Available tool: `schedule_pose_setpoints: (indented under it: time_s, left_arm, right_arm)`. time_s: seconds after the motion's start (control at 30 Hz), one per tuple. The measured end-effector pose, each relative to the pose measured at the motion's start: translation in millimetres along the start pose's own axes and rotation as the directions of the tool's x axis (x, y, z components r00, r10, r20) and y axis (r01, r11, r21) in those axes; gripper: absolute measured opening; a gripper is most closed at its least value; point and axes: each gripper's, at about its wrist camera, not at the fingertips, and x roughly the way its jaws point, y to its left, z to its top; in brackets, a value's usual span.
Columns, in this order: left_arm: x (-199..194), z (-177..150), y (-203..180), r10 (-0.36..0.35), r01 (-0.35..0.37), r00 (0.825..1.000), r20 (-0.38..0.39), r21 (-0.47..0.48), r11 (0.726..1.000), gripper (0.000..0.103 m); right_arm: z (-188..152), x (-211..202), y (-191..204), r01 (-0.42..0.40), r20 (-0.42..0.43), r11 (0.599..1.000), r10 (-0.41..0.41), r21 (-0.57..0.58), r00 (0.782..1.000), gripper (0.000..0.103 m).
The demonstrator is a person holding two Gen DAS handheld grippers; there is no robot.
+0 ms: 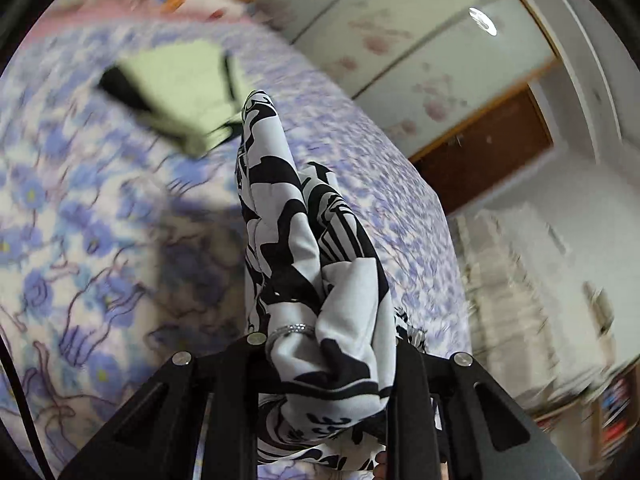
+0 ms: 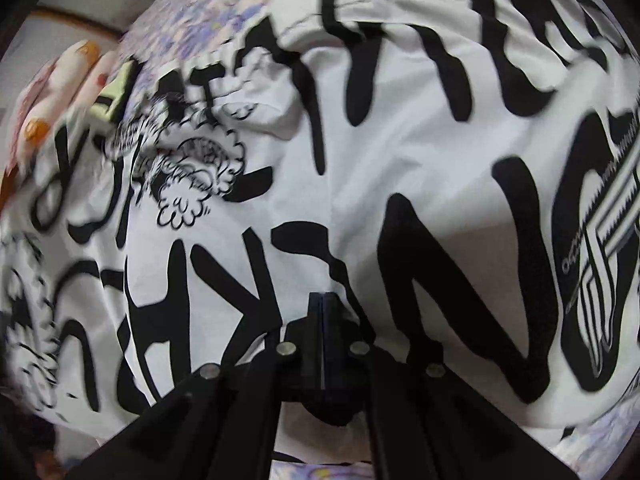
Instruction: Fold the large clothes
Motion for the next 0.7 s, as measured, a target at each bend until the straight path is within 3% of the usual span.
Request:
schedule_pose_setpoints:
  time_s: [0.17, 0.3, 0.5, 0.7]
  left_arm:
    - [16.1, -29.7, -84.0, -0.021, 0.022, 1.0, -0.013, 0.067, 0.998, 0.018]
    - [31.5, -67.9, -142.8, -0.024, 0.026, 1.0, -0.016, 0.125, 0.992, 0.018]
    - [79.8, -137.2, -217.5, -0.066, 0.082, 0.994, -0.092, 0.192, 0.978, 0.018]
    - [138.3, -226.1, -263.8, 0.003, 0.073, 0.974, -0.227, 0.325, 0.943, 0.018]
  right_arm:
    - [-3.3, -18.1, -23.6, -0.12, -0.014, 0.992, 0.12, -0.043, 0.993, 0.0]
    - [3.6, -72.6, -55.2, -0.225, 0.032, 0.971, 0.228, -0.075, 0.973, 0.0]
    - [32.4, -164.0, -164.0, -0.226, 0.134, 0.972, 0.232, -0.059, 0.964, 0.0]
    - [44.2, -220.3, -271.4, -0.176, 0.23, 0.984, 0.162, 0.042, 0.96, 0.0]
